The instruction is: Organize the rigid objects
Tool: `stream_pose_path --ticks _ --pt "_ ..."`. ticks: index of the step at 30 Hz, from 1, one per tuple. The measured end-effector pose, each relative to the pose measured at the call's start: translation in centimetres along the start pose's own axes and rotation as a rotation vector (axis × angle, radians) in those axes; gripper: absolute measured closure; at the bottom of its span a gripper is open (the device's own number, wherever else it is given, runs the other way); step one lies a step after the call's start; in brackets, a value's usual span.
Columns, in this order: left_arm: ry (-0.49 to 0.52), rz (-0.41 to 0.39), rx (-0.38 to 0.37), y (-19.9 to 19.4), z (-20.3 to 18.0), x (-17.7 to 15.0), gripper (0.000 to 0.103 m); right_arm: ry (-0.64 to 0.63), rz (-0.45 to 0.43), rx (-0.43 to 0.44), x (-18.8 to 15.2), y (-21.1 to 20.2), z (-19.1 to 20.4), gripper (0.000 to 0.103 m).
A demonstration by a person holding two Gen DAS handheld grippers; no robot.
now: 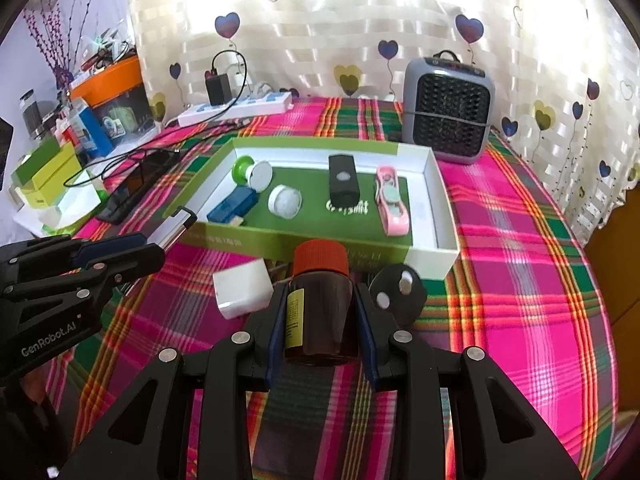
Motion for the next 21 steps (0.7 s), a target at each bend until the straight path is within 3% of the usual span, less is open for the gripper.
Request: stream_pose_path --ticks 21 --pt "0.0 0.005 -0.054 2.1 -0.4 4.6 0.081 0.012 -0.028 0.025 4.0 0.2 -1.6 0.07"
Point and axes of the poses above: each gripper's, at about its wrist camera, not at the fingertips, and y roughly the way its jaws point, z to its left, x to its top, the point moved 9 cm from there along y, roughly the way its jaws point, and after that the axes turned 12 degrees about z, right-handed, at the moved point
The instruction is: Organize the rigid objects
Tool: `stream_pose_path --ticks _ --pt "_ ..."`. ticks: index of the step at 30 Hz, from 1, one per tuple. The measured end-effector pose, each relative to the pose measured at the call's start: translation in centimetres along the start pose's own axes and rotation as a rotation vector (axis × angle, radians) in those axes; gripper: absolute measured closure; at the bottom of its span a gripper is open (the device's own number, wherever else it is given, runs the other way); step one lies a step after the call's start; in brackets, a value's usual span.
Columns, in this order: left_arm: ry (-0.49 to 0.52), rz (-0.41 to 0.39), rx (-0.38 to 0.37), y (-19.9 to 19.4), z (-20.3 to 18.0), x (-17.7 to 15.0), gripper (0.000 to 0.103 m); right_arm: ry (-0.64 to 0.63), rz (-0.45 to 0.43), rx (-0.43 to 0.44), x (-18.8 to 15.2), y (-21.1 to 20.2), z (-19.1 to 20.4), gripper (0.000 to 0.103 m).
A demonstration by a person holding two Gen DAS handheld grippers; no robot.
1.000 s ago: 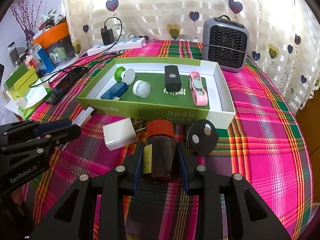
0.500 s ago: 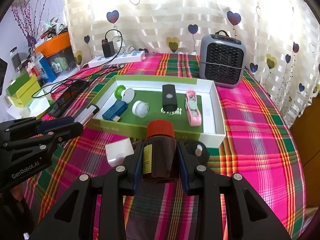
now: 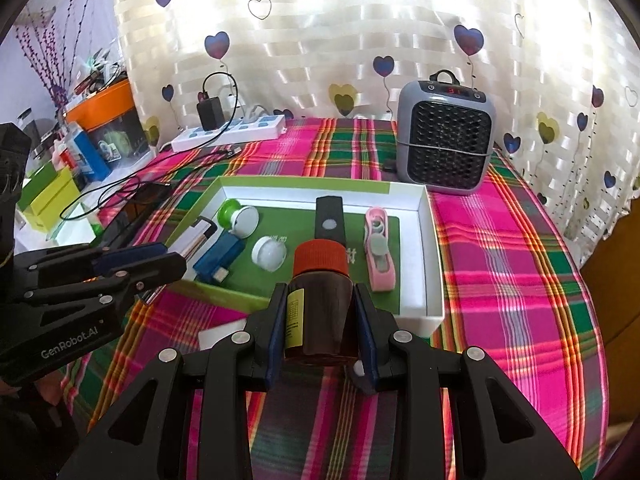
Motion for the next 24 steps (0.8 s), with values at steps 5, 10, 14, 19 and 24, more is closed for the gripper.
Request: stream_pose_path --ticks 5,10,14,19,24 --pt "0.004 0.007 -0.004 0.9 -0.1 1.0 0.081 0.008 0.012 0.01 0.8 0.8 -0.5 0.07" --pt "0.008 0.009 -0.012 1.7 -0.2 2.1 0.081 -0.001 0.031 0.019 1.5 1.7 -0.7 0.07" --pt "0.011 0.017 -0.028 2.6 -0.2 3.1 0.081 -0.005 0.05 0.023 1.9 2.6 -1.0 0.07" --pt "0.02 0.028 -0.041 3.6 -0.3 4.1 0.081 -0.024 0.078 0.025 2.1 3.6 -1.1 0.07" --pt "0.022 0.053 -0.042 5.1 -0.5 4.6 0.081 -0.042 0.104 0.029 2.1 4.6 -0.9 0.07"
Point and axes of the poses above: each gripper's, at about its wrist camera, not at the fingertips, and y roughly the way its jaws point, z to its left, x to its top, the point moved 9 cm from there along y, roughly the way its jaws point, and after that the axes turned 12 degrees about z, right-handed, at the moved point
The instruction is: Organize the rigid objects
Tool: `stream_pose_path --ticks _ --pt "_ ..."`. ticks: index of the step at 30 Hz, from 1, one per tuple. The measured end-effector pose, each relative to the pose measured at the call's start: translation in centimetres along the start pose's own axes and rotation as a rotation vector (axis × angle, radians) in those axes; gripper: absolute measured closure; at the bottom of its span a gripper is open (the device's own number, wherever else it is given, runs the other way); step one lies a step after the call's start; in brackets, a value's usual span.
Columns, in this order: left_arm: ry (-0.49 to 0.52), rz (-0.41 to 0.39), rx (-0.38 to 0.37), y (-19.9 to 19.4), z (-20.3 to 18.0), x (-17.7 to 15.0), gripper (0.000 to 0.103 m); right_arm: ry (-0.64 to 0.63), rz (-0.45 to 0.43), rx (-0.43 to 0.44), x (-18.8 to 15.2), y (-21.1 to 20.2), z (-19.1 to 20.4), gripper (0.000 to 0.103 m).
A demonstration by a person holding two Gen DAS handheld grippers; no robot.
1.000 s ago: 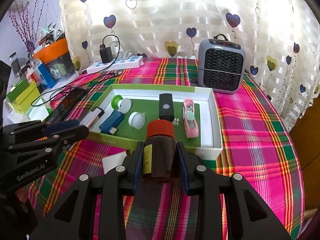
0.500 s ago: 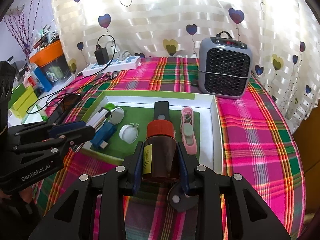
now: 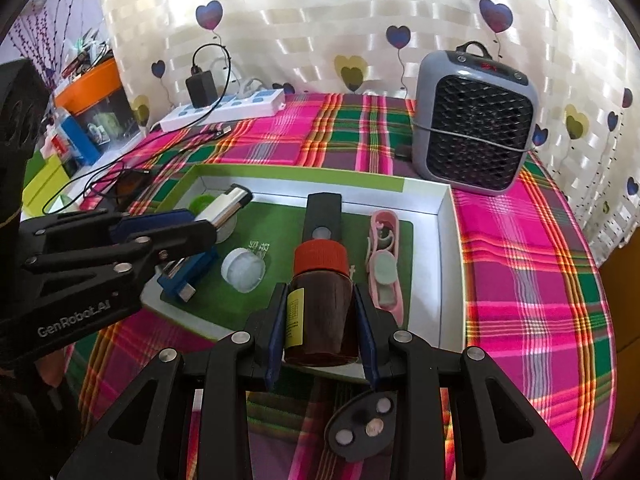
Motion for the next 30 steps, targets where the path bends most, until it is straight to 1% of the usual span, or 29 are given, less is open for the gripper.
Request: stream_pose_path --ticks 11,16,26,30 --pt "-0.008 0.036 0.003 2.2 0.3 0.6 0.081 -0.016 0.031 0.004 0.5 1.3 0.1 0.07" --pt "-0.005 0.046 0.004 2.8 0.2 0.7 0.081 -0.032 0.037 -0.043 0.5 1.9 -0.1 0.07" --pt "-0.022 0.075 0.005 4.0 0.5 0.7 0.081 -0.031 0.048 -0.032 0.4 2.6 -0.2 0.07" --pt "-0.026 0.074 0.003 4.0 0.5 0.7 0.081 -0.025 0.048 -0.028 0.5 2.6 -0.3 0.07"
Point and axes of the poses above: each gripper's, at about its wrist camera, not at the fingertips, and y roughly the way its jaws point, z to its left, x to its top, the point moved 9 cm from there along y, roughly the way its jaws point, and after that the axes turned 12 degrees about z, right-handed, at the moved point
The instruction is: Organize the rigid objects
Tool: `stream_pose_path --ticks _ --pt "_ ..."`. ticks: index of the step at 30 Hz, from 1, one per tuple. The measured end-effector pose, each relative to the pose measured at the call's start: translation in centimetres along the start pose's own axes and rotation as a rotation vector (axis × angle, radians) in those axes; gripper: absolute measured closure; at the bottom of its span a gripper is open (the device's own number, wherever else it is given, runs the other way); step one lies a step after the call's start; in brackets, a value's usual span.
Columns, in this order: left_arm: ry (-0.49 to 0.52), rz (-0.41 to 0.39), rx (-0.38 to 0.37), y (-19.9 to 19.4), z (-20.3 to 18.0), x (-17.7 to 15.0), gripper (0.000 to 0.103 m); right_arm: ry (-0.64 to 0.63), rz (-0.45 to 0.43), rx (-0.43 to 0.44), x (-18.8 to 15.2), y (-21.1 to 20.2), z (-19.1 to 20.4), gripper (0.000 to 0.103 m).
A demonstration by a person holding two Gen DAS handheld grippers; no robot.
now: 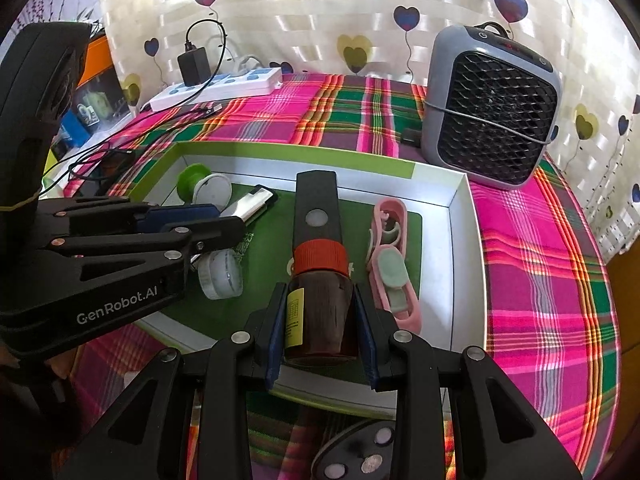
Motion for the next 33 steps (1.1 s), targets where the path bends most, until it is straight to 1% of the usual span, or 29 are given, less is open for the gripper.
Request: stream_pose_path --ticks 21,33 --pt "-0.007 0.01 -0.008 0.19 -0.07 -0.12 0.08 0.014 0.002 0.014 -0.04 0.09 -0.11 0.07" --pt "-0.013 0.005 0.004 -0.27 0.06 -0.22 0.075 0.028 -0.006 0.017 -0.15 -0.15 -0.35 0.07"
Point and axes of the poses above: each gripper's, at about its wrist camera, not at the fingertips, and y roughly the way its jaws point, z to its left, x to its top, the point moved 9 cm from there along y, roughly the way its jaws point, and after that the axes turned 12 degrees about z, right-handed, at the moved point
